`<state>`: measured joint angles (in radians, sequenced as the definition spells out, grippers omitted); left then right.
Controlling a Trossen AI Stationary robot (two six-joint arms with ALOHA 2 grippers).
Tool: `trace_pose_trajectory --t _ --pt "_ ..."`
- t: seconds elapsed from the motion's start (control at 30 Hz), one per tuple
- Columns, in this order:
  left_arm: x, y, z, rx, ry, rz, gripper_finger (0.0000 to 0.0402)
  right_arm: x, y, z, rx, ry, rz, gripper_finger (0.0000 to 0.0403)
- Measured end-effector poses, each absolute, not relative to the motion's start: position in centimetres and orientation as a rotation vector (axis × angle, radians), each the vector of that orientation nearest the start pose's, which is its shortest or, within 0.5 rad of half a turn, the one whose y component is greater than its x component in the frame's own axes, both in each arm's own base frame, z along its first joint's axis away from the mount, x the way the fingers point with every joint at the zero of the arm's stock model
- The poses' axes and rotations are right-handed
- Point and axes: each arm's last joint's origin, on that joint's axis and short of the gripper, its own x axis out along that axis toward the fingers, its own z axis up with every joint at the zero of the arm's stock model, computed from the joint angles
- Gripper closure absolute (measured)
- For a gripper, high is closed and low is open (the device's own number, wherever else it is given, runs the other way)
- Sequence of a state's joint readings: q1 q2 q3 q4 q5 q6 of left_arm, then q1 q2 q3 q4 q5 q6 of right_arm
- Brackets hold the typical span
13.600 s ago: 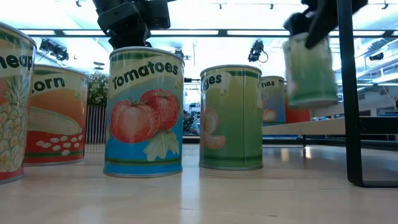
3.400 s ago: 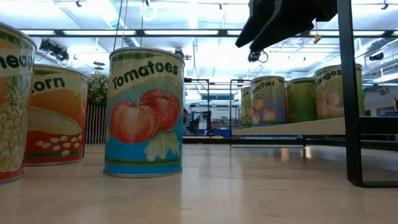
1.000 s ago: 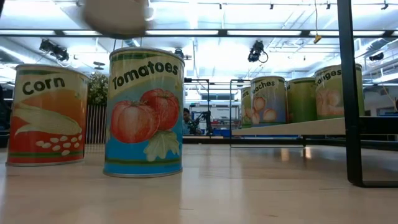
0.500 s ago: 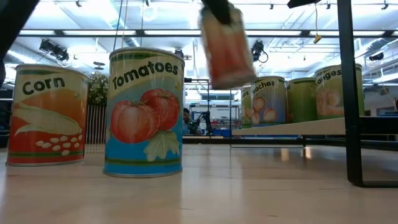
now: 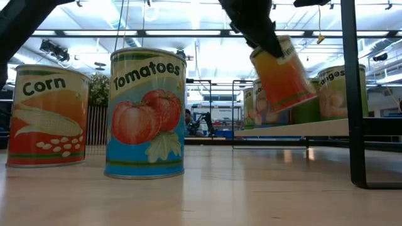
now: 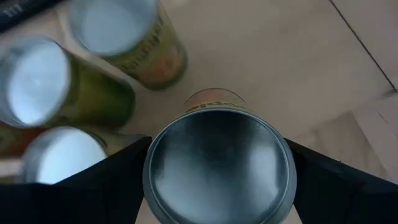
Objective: Pick and place cans onto a shelf
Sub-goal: Put the canned pineapple on the shelf
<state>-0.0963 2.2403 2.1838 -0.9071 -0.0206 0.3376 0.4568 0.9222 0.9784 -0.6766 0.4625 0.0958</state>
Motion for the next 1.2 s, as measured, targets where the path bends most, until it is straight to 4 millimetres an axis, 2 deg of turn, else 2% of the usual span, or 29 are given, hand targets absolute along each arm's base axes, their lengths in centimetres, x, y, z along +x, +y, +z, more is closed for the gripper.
trace_pose_trajectory --t 0.4,0.77,0.93,1.07,1.2 --pt "49.5 -4.1 25.8 0.290 0.962 -0.265 0.0075 16.4 6.6 33.1 -0.188 0.547 -0.029 0.0039" --pt "49.8 -4.0 28.3 0.283 0.894 -0.216 0.0075 15.9 6.4 33.9 -0.202 0.491 -0.024 0.0039" --pt "49.6 -3.9 28.1 0.271 0.927 -0.177 0.0075 15.7 6.3 34.1 -0.168 0.473 -0.017 0.0039" --pt "48.7 -4.3 28.0 0.306 1.020 -0.149 0.0075 16.3 6.8 33.6 -0.142 0.504 -0.017 0.0039" --pt "47.9 -5.6 29.5 0.323 1.035 -0.165 0.0075 17.4 7.8 32.9 -0.157 0.531 -0.001 0.0039"
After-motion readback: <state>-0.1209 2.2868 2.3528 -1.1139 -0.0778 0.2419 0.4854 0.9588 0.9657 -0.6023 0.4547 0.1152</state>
